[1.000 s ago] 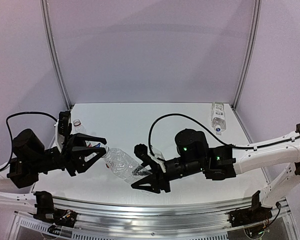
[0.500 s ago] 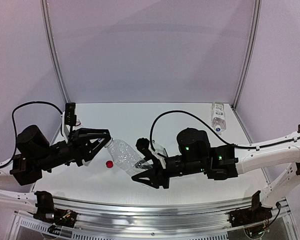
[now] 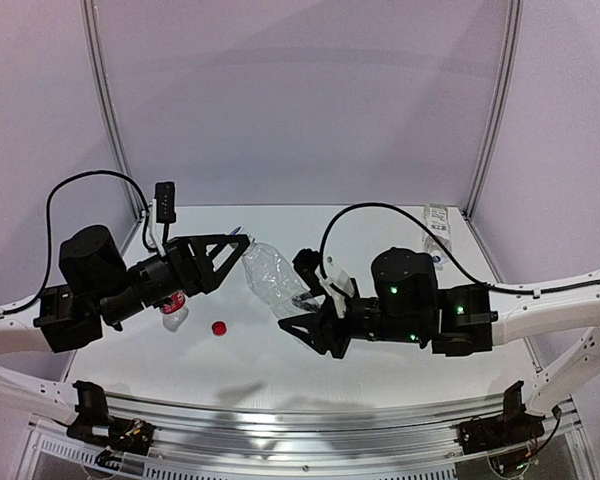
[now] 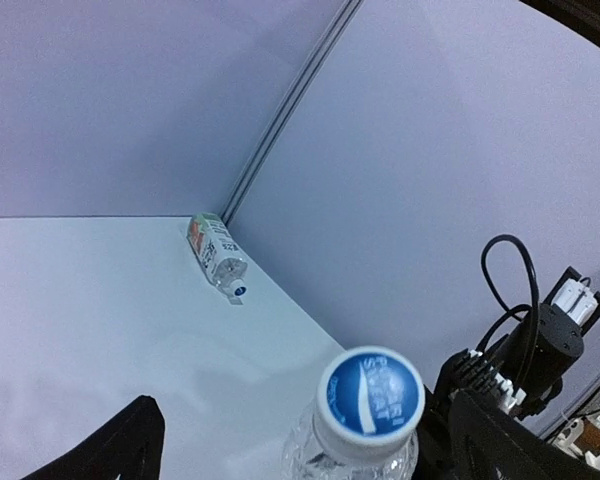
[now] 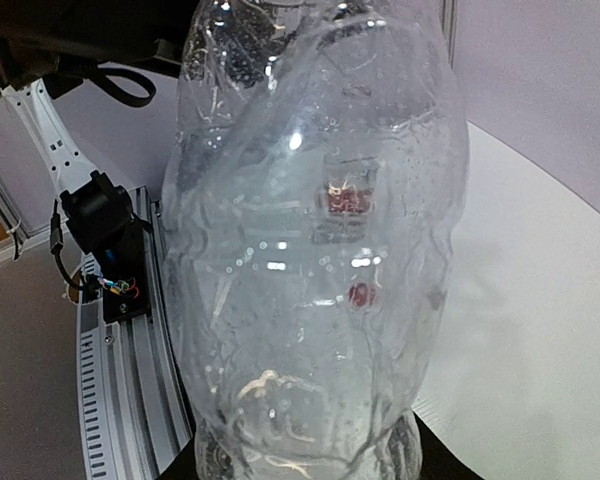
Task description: Unscrew the bottle caps
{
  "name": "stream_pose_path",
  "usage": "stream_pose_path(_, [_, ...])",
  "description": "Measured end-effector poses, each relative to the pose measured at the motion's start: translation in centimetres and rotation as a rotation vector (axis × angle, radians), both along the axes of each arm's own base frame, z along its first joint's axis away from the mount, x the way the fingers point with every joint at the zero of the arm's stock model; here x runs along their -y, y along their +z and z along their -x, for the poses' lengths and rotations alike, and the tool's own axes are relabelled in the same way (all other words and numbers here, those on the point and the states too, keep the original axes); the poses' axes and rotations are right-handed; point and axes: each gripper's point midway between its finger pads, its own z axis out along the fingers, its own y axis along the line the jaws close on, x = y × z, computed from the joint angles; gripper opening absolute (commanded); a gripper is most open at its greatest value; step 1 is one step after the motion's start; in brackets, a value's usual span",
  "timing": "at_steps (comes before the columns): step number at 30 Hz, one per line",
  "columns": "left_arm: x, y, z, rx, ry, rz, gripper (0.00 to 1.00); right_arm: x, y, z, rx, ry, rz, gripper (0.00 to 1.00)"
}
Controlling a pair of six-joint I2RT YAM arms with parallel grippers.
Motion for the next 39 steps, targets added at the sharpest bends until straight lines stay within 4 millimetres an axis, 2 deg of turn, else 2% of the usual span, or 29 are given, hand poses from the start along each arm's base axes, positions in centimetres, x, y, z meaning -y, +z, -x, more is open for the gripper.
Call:
stream_pose_path(3, [0.1,0.9,0.6,0.051,-0.032,-0.023,0.99,0.7,1.1,0.0,-0.008,-0.020,-0.026,0.29])
stream_pose_path(7, [-0.1,4.1,2.2,0.165,-0.097,-0.032,0.99,1.5,2.4,0.6,-0.034,-0.009,-0.063,0.29])
stream_pose_path(9, [-0.7,5.7,3.4,0.230,-0.134,-0.016,0.99,1.6,3.0,1.5,-0.055,0.036,-0.084,0.28])
stream_pose_path(12, [-1.2,6.8,4.7,0.288,-0.191,-0.002,0.98,1.5,3.6,3.0,-0.088,0.120,-0.106,0.27])
stream_pose_path(18, [-0.4,8.9,6.6,0.352,-0.310,0.008,0.92,1.2,3.8,6.1,-0.149,0.294,-0.122,0.26])
stream_pose_path(23, [0.9,8.9,7.4,0.363,-0.390,-0.013,0.85,1.2,4.0,7.5,-0.179,0.373,-0.130,0.26])
stream_pose_path(27, [1.9,8.0,7.4,0.346,-0.425,-0.040,0.82,1.3,4.2,8.1,-0.184,0.404,-0.138,0.25])
stream_pose_path(35, [2.7,7.2,7.7,0.332,-0.470,-0.055,0.65,1.6,4.9,8.3,-0.184,0.413,-0.156,0.25])
stream_pose_path(39, [2.9,6.9,7.8,0.327,-0.485,-0.059,0.51,1.6,4.9,8.3,-0.189,0.410,-0.156,0.25])
